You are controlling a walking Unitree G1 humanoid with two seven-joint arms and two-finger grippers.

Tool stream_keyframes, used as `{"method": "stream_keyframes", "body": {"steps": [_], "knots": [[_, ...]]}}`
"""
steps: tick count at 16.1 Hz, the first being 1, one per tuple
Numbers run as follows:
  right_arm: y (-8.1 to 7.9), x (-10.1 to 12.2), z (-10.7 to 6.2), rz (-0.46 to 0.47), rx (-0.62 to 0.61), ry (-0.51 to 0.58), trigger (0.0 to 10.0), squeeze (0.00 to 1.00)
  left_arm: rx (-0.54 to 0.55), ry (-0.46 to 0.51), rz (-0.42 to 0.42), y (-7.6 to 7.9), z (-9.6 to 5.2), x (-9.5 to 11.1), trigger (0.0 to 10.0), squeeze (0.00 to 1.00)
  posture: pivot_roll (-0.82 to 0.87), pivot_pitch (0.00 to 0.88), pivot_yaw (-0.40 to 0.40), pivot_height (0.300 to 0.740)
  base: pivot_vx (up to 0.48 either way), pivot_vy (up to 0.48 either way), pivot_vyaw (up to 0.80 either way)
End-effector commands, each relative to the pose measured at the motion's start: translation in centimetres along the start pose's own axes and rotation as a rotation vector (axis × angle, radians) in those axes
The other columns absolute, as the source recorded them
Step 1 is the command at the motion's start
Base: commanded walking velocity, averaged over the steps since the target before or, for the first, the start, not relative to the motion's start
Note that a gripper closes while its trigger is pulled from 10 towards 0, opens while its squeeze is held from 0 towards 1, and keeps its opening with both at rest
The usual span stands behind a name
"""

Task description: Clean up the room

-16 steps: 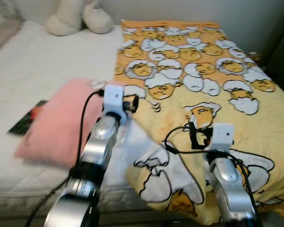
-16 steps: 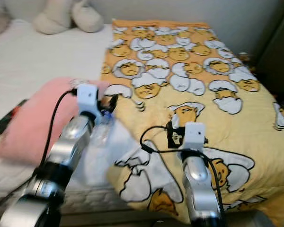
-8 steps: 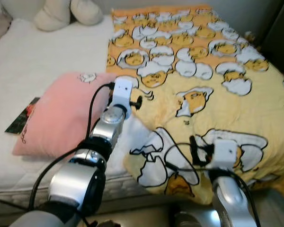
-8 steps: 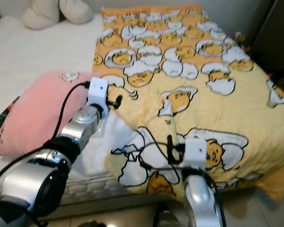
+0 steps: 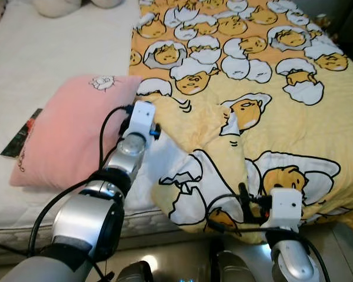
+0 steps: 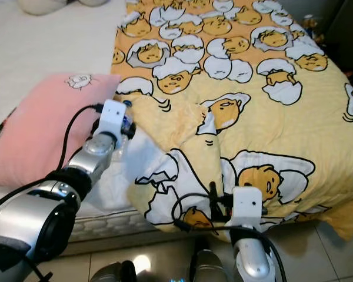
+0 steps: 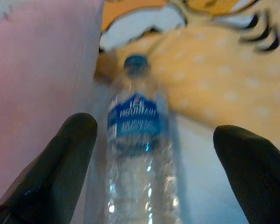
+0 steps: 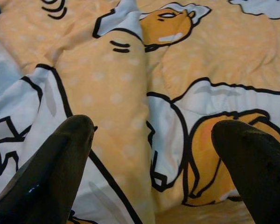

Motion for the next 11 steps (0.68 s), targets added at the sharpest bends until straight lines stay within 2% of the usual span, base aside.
{"method": "stream_keyframes", "body": {"steps": [1,3,5,7,8,9,11], "knots": [[-0.3,0.4,-0.5,-0.010,0.018,0.002,10.0,0.00,0.038,-0.064,0.000,-0.8,-0.2,-1.7,10.0,0.00,-0.20,0.243,0.057,0.740,0.000,0.000,0.00],[-0.9,0.8,-1.6,-0.006,0.083,0.007,10.0,0.00,0.063,-0.101,-0.019,-1.2,-0.4,-2.8,10.0,0.00,-0.23,0.257,0.055,0.740,0.000,0.000,0.00],[-0.8,0.6,-2.6,0.001,0.087,-0.016,10.0,0.00,0.058,-0.151,-0.108,-1.2,-0.6,-4.0,10.0,0.00,-0.24,0.267,0.057,0.740,0.000,0.000,0.00],[-1.1,0.7,-2.9,0.014,0.101,-0.020,10.0,0.00,0.019,-0.184,-0.187,-0.7,-0.8,-4.8,10.0,0.00,-0.26,0.271,0.068,0.740,0.000,0.000,0.00],[-1.4,1.0,-3.0,0.024,0.123,-0.018,10.0,0.00,-0.020,-0.185,-0.204,-0.2,-0.8,-4.8,4.1,0.00,-0.26,0.270,0.070,0.740,0.000,0.000,0.00],[-1.5,1.0,-3.0,0.027,0.130,-0.017,10.0,0.00,-0.028,-0.184,-0.199,-0.1,-0.8,-4.7,0.0,0.00,-0.26,0.269,0.072,0.740,0.000,0.000,0.00],[-1.6,0.9,-3.1,0.031,0.135,-0.027,10.0,0.00,-0.038,-0.157,-0.191,-0.3,-0.6,-4.1,0.0,0.00,-0.26,0.265,0.080,0.740,0.000,0.000,0.00]]}}
Point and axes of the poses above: a point about 5 cm out from each wrist's last joint towards the gripper, its own z axis pointing out of the wrist towards the gripper, its own x axis along the axis of the wrist's last joint, y = z × x, the point moved 3 cm from there along z, pointing out of the wrist towards the gripper, and after that the axes turned 3 degrees about -z, right-handed, at the moved point
